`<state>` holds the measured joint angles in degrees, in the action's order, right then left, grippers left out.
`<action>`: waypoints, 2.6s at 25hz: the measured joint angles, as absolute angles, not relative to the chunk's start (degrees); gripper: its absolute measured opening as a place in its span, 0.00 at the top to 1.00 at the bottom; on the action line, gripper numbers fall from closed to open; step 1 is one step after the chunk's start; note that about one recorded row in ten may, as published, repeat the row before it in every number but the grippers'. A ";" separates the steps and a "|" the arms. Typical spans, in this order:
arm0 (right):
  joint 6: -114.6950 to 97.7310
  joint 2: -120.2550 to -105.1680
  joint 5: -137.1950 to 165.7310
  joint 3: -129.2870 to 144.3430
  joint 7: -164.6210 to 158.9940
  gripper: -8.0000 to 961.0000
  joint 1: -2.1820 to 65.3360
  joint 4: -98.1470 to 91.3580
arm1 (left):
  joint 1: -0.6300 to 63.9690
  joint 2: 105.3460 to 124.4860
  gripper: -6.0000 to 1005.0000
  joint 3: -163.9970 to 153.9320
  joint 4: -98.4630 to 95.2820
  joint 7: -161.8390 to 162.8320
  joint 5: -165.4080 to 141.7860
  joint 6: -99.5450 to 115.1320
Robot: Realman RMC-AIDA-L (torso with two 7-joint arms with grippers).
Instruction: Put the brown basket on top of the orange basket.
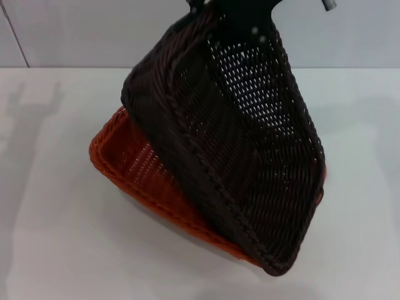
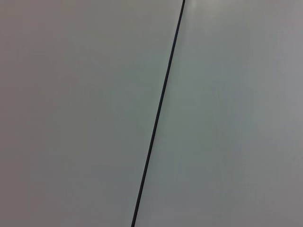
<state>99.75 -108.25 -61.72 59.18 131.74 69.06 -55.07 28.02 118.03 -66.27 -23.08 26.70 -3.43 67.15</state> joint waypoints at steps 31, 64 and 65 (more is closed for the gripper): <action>91.50 -115.04 -57.66 58.17 127.02 0.31 68.10 -60.01 | 27.32 118.06 0.16 -66.27 -22.49 27.07 -3.43 67.69; 67.46 -118.90 -147.34 41.99 164.36 0.31 37.67 -22.57 | 19.10 118.03 0.16 -57.75 -16.43 26.93 -3.29 84.30; 68.47 -119.01 -147.73 40.43 164.40 0.31 37.41 -20.55 | 18.46 118.03 0.16 -57.59 -16.33 26.85 -3.28 85.06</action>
<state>68.47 -119.01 -147.73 40.43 164.40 37.41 -20.55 18.46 118.03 -57.59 -16.33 26.85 -3.28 85.06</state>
